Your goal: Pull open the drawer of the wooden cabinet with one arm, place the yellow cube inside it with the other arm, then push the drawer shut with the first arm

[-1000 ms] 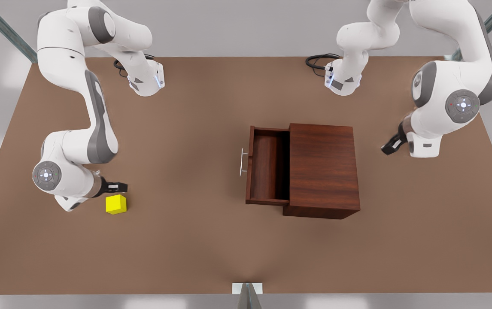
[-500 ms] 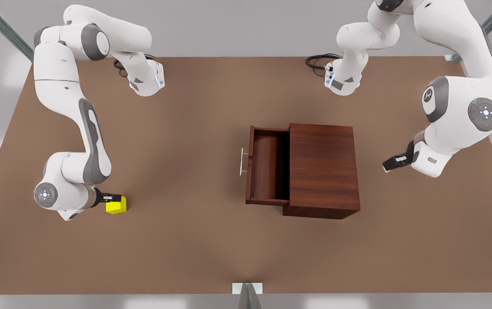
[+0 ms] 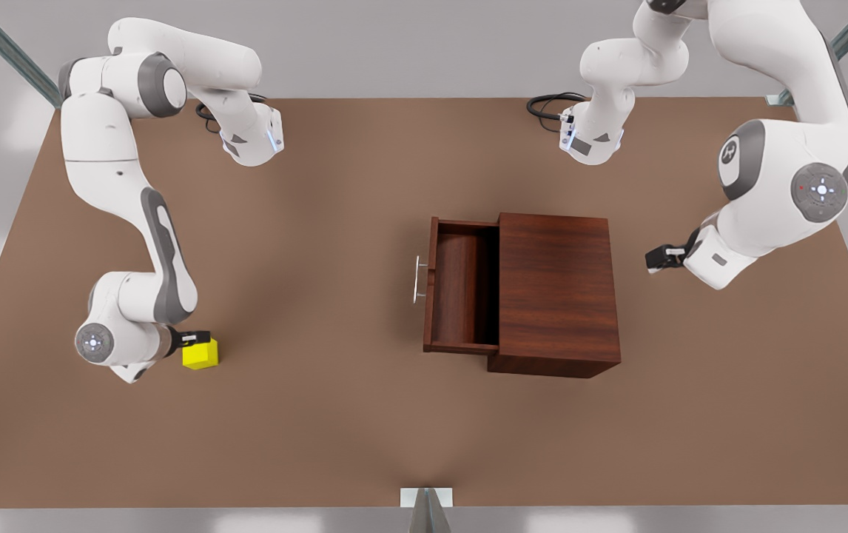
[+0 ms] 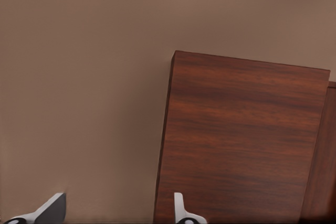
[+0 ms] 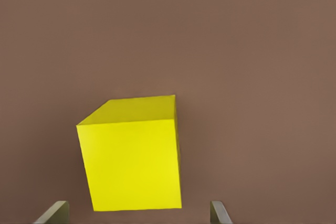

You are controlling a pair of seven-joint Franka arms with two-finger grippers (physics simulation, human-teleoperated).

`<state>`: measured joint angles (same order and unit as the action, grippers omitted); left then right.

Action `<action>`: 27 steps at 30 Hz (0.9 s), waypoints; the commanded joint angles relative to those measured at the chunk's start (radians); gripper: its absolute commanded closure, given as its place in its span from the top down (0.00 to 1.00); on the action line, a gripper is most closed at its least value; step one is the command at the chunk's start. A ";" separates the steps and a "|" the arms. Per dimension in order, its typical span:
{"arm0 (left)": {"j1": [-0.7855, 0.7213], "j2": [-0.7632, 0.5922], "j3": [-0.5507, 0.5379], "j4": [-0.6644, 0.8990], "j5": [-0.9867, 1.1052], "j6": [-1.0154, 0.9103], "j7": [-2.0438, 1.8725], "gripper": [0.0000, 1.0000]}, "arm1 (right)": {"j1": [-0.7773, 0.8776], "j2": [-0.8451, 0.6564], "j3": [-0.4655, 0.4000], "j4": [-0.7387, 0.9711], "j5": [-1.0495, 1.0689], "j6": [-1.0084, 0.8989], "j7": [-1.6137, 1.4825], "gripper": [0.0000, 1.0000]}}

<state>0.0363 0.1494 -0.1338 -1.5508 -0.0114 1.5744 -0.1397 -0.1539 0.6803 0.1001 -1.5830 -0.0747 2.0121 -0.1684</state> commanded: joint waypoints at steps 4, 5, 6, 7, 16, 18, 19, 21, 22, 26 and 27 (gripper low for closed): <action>-0.004 -0.004 -0.001 -0.012 -0.001 -0.039 0.124 1.00 | 0.001 0.008 0.000 -0.018 -0.002 0.077 -0.181 1.00; -0.004 -0.004 0.000 -0.012 -0.001 -0.039 0.124 1.00 | 0.001 0.008 0.000 -0.018 0.000 0.077 -0.192 1.00; -0.004 -0.004 0.000 -0.014 -0.001 -0.040 0.123 1.00 | 0.001 0.013 -0.008 -0.018 0.000 0.108 -0.210 1.00; -0.004 -0.004 0.000 -0.014 -0.001 -0.040 0.123 1.00 | 0.001 0.021 -0.013 -0.018 0.000 0.111 -0.214 1.00; -0.006 -0.004 -0.001 -0.014 -0.001 -0.040 0.115 1.00 | 0.008 0.042 -0.013 -0.020 0.001 0.131 -0.210 1.00; -0.006 -0.004 -0.003 -0.014 -0.001 -0.040 0.114 1.00 | 0.010 0.044 -0.013 -0.020 0.003 0.131 -0.204 1.00; -0.006 -0.004 -0.003 -0.014 -0.001 -0.040 0.114 1.00 | 0.011 0.044 -0.013 -0.020 0.004 0.131 -0.201 1.00; -0.006 -0.004 -0.003 -0.018 -0.001 -0.040 0.114 1.00 | 0.017 0.050 -0.013 -0.020 0.009 0.132 -0.200 1.00; -0.006 -0.004 -0.003 -0.018 -0.001 -0.039 0.114 1.00 | 0.019 0.051 -0.013 -0.020 0.009 0.134 -0.200 1.00; -0.007 -0.005 -0.003 -0.023 -0.001 -0.042 0.112 1.00 | 0.017 0.062 -0.013 -0.020 0.007 0.155 -0.204 1.00; -0.007 -0.005 -0.004 -0.028 -0.001 -0.042 0.112 1.00 | 0.017 0.062 -0.013 -0.020 0.007 0.155 -0.204 1.00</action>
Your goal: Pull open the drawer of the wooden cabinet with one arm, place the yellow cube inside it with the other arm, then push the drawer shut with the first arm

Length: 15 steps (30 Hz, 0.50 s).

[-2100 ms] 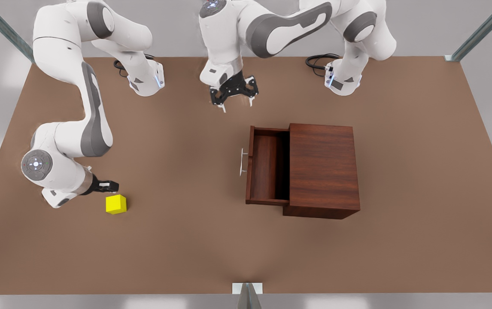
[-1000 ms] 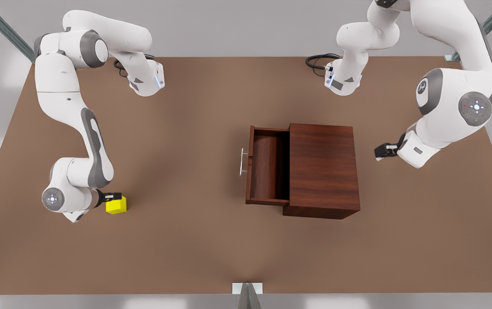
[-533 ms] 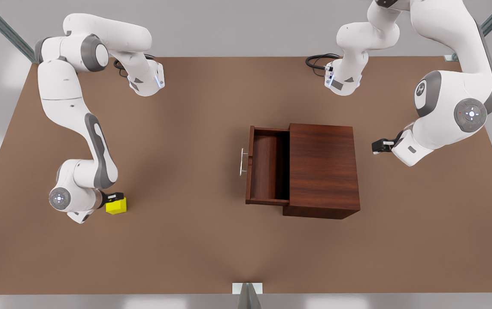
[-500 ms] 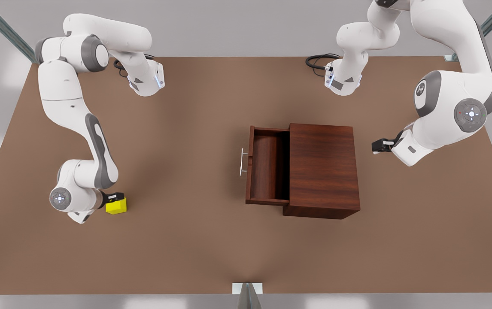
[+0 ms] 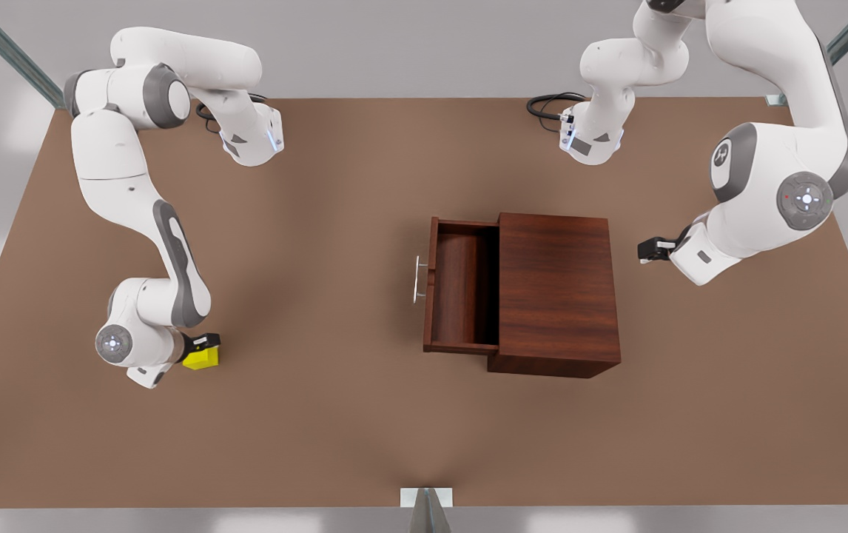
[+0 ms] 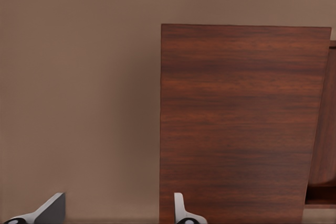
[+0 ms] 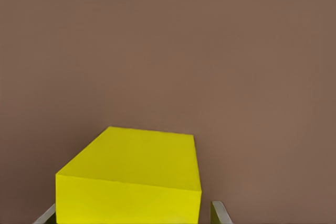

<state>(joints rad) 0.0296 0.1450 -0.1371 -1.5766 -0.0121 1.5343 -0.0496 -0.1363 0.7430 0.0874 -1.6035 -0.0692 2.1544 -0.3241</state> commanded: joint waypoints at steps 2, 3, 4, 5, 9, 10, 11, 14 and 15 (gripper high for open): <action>0.000 -0.002 -0.004 -0.002 0.001 -0.002 0.010 1.00 | 0.001 -0.001 0.000 0.000 0.003 0.015 -0.050 1.00; 0.000 -0.002 -0.004 -0.002 0.001 -0.002 0.008 1.00 | 0.001 -0.001 0.000 0.004 0.006 0.016 -0.047 1.00; 0.000 -0.002 -0.004 -0.002 0.001 -0.002 0.008 1.00 | 0.006 -0.001 0.000 0.008 0.008 0.016 -0.044 1.00; 0.000 -0.002 -0.004 -0.002 0.003 -0.002 0.008 1.00 | 0.012 0.001 0.000 0.011 0.011 0.016 -0.043 1.00; -0.005 -0.002 -0.004 -0.002 0.006 0.000 0.007 1.00 | 0.014 0.016 0.000 0.013 0.011 0.067 -0.039 0.99; -0.007 -0.002 -0.004 -0.002 0.006 0.000 0.008 1.00 | 0.014 0.016 0.000 0.014 0.012 0.067 -0.039 0.99; -0.007 -0.002 -0.004 -0.002 0.006 0.000 0.007 1.00 | 0.014 0.016 0.000 0.014 0.011 0.067 -0.039 0.99; -0.007 -0.002 -0.004 -0.002 0.006 0.000 0.002 1.00 | 0.011 0.016 -0.002 0.014 0.009 0.065 -0.041 0.74; -0.008 -0.002 -0.004 -0.003 0.006 0.000 0.002 1.00 | 0.009 0.016 -0.002 0.014 0.008 0.064 -0.042 0.67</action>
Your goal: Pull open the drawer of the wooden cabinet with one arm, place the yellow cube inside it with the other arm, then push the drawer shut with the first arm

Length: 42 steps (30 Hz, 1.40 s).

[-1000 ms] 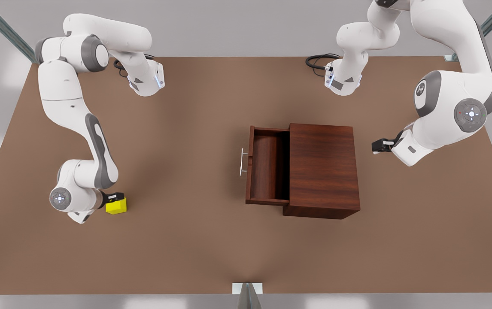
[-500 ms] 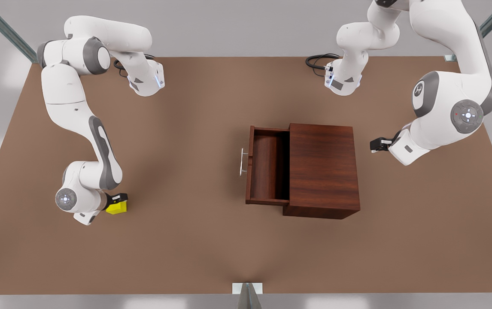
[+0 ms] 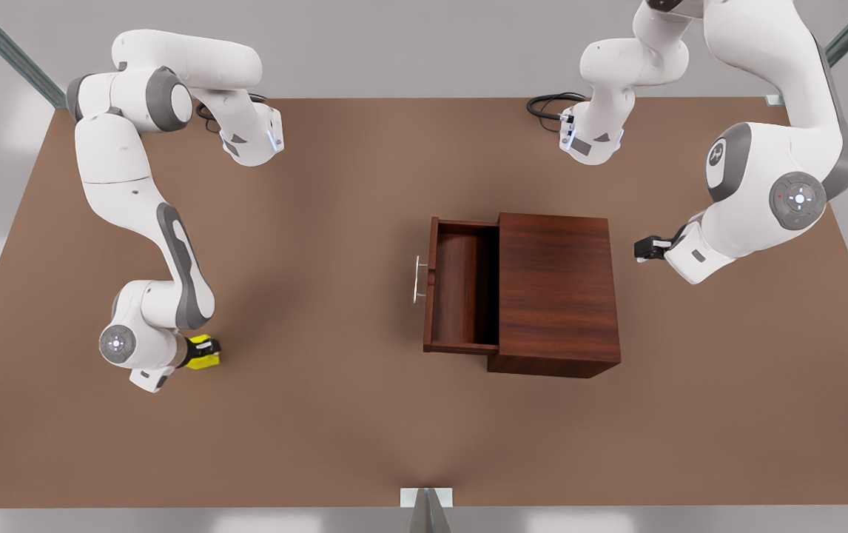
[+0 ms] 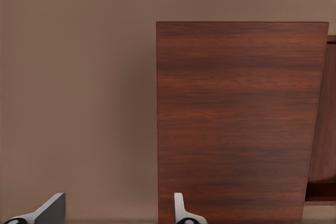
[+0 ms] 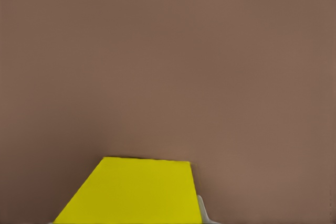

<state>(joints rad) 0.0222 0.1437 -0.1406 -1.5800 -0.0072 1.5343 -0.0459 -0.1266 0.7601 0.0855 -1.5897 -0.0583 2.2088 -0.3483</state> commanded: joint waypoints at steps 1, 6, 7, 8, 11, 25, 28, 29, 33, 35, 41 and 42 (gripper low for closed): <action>-0.001 -0.001 -0.001 0.000 0.001 0.000 -0.002 1.00 | -0.002 -0.002 -0.001 0.000 -0.005 0.008 -0.024 0.63; -0.001 -0.001 -0.001 0.000 0.001 0.000 -0.003 1.00 | 0.001 -0.028 0.000 0.002 -0.005 -0.034 -0.023 0.61; -0.001 -0.001 -0.001 0.000 0.001 0.000 -0.003 1.00 | 0.004 -0.042 0.003 0.002 -0.003 -0.047 -0.023 0.61; -0.001 -0.001 -0.001 0.000 0.001 0.000 -0.005 1.00 | 0.004 -0.062 0.007 0.004 -0.003 -0.061 -0.021 0.61; -0.001 -0.001 -0.001 0.000 0.001 -0.002 -0.008 1.00 | 0.050 -0.117 0.011 0.045 0.002 -0.152 -0.012 0.61; -0.015 -0.001 -0.001 -0.005 0.006 -0.002 -0.023 1.00 | 0.321 -0.160 0.132 0.344 0.049 -0.505 0.436 0.60; -0.019 -0.001 -0.001 -0.005 0.006 0.000 -0.034 1.00 | 0.358 -0.159 0.192 0.401 0.051 -0.486 0.529 0.60; -0.019 -0.001 -0.001 -0.005 0.006 0.000 -0.034 1.00 | 0.361 -0.157 0.227 0.401 0.051 -0.445 0.569 0.60; -0.019 -0.001 -0.001 -0.006 0.006 -0.002 -0.034 1.00 | 0.467 -0.137 0.243 0.401 0.052 -0.293 0.721 0.60; -0.019 -0.001 -0.001 -0.006 0.006 0.000 -0.034 1.00 | 0.504 -0.128 0.264 0.402 0.068 -0.209 0.813 0.60; -0.021 -0.001 -0.001 -0.005 0.006 0.004 -0.035 1.00 | 0.628 -0.048 0.263 0.482 0.069 -0.003 0.960 0.59; -0.021 -0.001 -0.001 -0.005 0.006 0.004 -0.035 1.00 | 0.650 -0.033 0.263 0.482 0.069 0.045 0.982 0.59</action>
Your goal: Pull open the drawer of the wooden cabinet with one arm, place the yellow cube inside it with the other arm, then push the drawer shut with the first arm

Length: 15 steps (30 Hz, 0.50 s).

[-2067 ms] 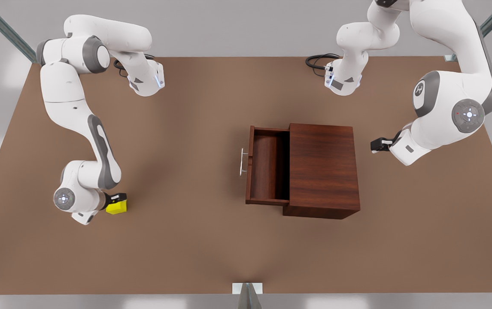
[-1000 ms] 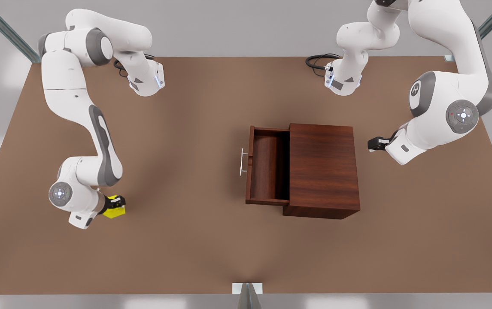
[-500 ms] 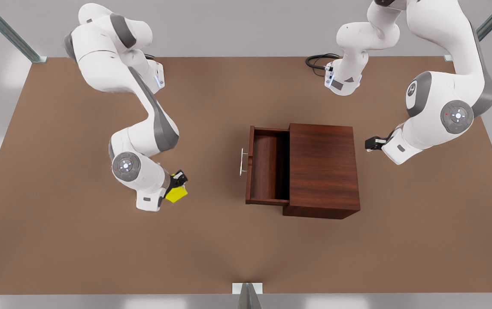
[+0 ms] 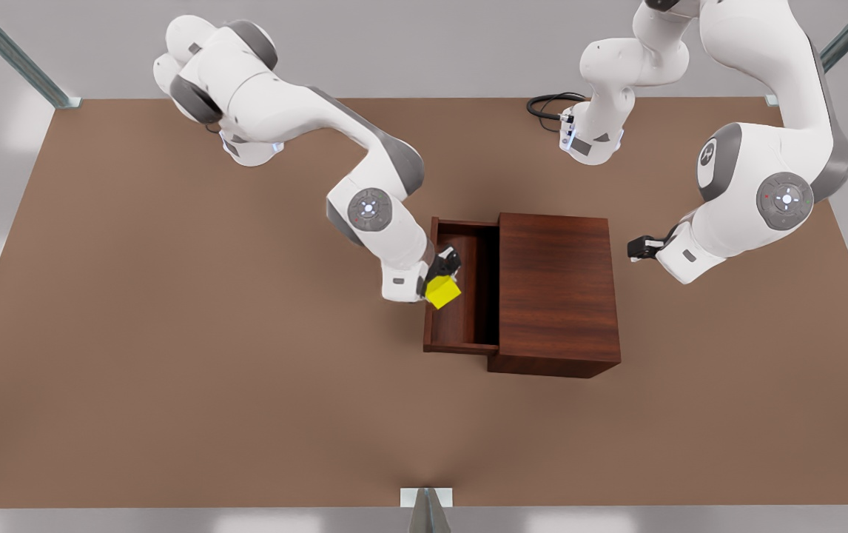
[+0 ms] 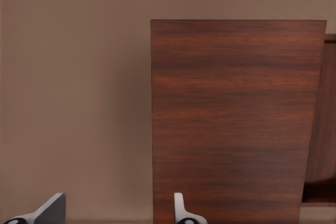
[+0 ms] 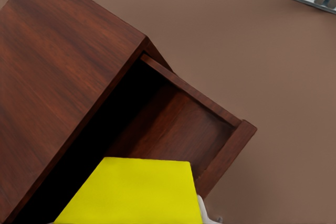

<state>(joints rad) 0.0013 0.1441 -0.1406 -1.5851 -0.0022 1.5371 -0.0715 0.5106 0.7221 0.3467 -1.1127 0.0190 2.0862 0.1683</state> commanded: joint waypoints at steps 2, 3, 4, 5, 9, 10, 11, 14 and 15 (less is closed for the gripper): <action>0.000 -0.001 0.000 0.000 0.001 0.005 -0.010 1.00 | 0.036 0.033 -0.003 0.007 -0.007 0.232 0.474 0.59; 0.000 -0.001 0.000 0.000 0.001 0.005 -0.010 1.00 | 0.046 0.048 -0.003 0.007 -0.007 0.239 0.484 0.59; 0.000 0.000 0.000 0.000 0.001 0.005 -0.010 1.00 | 0.057 0.069 -0.002 0.031 -0.007 0.247 0.494 0.59; 0.000 0.000 0.000 0.000 0.001 0.005 -0.010 1.00 | 0.069 0.083 -0.008 0.033 -0.007 0.282 0.505 0.59; -0.006 0.000 -0.001 0.000 0.002 0.006 -0.025 1.00 | 0.075 0.100 -0.009 0.031 -0.008 0.296 0.508 0.59; -0.007 0.000 -0.002 0.000 0.002 0.006 -0.025 1.00 | 0.077 0.099 -0.017 0.030 -0.007 0.293 0.504 0.59; -0.009 0.000 -0.002 0.000 0.002 0.006 -0.037 1.00 | 0.077 0.092 -0.022 0.028 -0.004 0.281 0.499 0.59; -0.023 0.002 -0.002 0.000 0.004 0.008 -0.056 1.00 | 0.082 0.088 -0.040 0.024 -0.002 0.221 0.497 0.59; -0.023 0.002 -0.002 0.002 0.002 0.008 -0.056 1.00 | 0.086 0.088 -0.043 0.022 -0.002 0.221 0.499 0.59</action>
<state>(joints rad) -0.0237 0.1474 -0.1419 -1.5835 -0.0004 1.5438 -0.0898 0.5954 0.8120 0.3052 -1.0902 0.0294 2.3246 0.4259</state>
